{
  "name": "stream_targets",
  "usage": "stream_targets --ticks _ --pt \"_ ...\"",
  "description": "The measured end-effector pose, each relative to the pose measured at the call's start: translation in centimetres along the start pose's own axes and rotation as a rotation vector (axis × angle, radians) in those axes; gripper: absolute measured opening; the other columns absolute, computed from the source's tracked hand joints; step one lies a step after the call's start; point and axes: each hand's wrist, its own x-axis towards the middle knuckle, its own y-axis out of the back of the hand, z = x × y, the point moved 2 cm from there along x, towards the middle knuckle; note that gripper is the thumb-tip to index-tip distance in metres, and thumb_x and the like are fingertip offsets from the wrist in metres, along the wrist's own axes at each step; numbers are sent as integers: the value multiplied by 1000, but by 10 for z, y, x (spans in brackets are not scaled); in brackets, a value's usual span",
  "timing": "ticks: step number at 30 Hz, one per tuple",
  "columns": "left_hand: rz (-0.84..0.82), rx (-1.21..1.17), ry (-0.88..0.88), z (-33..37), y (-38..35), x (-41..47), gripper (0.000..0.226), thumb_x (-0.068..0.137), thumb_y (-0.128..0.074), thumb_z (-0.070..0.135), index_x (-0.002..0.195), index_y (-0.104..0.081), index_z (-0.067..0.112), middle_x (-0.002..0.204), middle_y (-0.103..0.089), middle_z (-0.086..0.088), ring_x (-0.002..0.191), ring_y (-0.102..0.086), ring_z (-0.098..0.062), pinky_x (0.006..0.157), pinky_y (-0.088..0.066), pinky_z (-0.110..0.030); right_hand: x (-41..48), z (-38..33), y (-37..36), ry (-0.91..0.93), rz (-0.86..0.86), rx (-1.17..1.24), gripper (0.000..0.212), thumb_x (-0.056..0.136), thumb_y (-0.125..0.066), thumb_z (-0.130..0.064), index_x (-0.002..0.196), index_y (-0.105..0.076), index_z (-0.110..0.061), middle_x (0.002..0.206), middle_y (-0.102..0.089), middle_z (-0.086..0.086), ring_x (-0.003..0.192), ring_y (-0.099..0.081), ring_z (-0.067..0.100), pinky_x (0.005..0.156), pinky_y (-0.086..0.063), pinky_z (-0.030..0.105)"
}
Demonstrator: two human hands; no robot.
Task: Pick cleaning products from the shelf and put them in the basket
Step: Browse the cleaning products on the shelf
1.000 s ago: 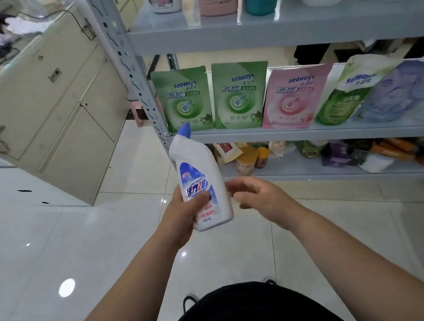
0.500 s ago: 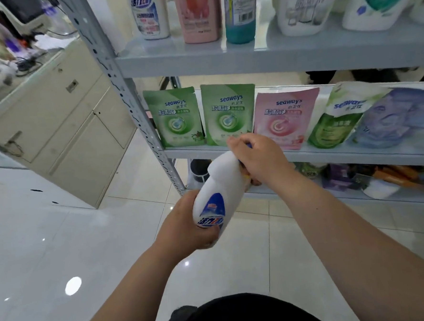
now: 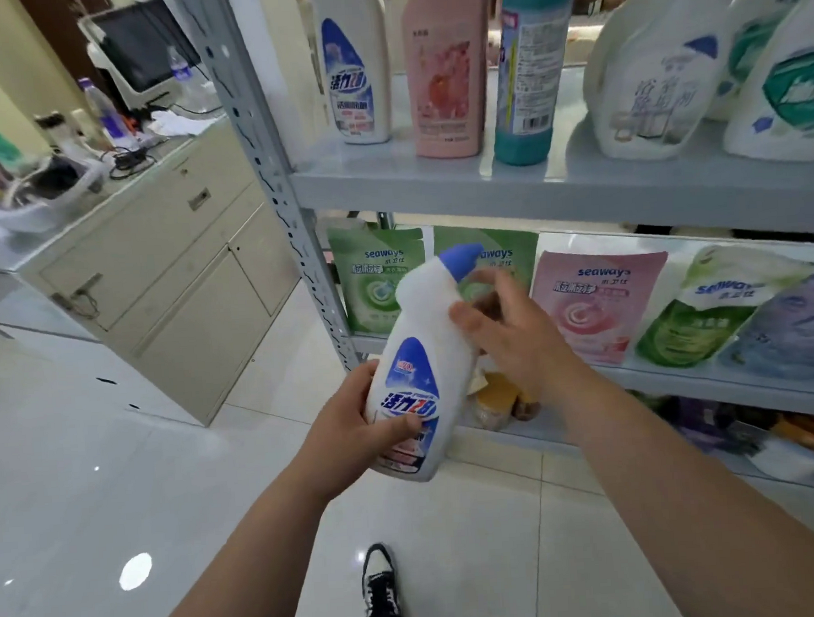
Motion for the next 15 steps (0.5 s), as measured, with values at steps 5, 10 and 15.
stream_targets --ticks 5,10,15 --pt "60 79 -164 40 36 46 44 74 -72 60 109 -48 70 110 -71 23 98 -72 -4 73 -60 -21 35 -32 -14 44 -48 100 46 77 -80 -53 114 -52 -55 115 -70 -12 97 -73 8 72 -65 35" --pt "132 9 -341 75 74 100 46 86 -64 56 128 -50 46 113 -71 18 98 -73 -7 73 -61 -22 94 -87 -10 162 98 97 53 82 -84 -37 123 -54 -53 116 -71 -18 103 -73 9 81 -65 44" --pt "376 264 -406 67 123 140 31 88 -48 54 105 -56 30 103 -65 14 95 -65 -2 83 -61 -33 137 -140 -9 327 280 -20 49 73 -77 -56 111 -51 -71 114 -71 -26 104 -70 1 86 -62 41"
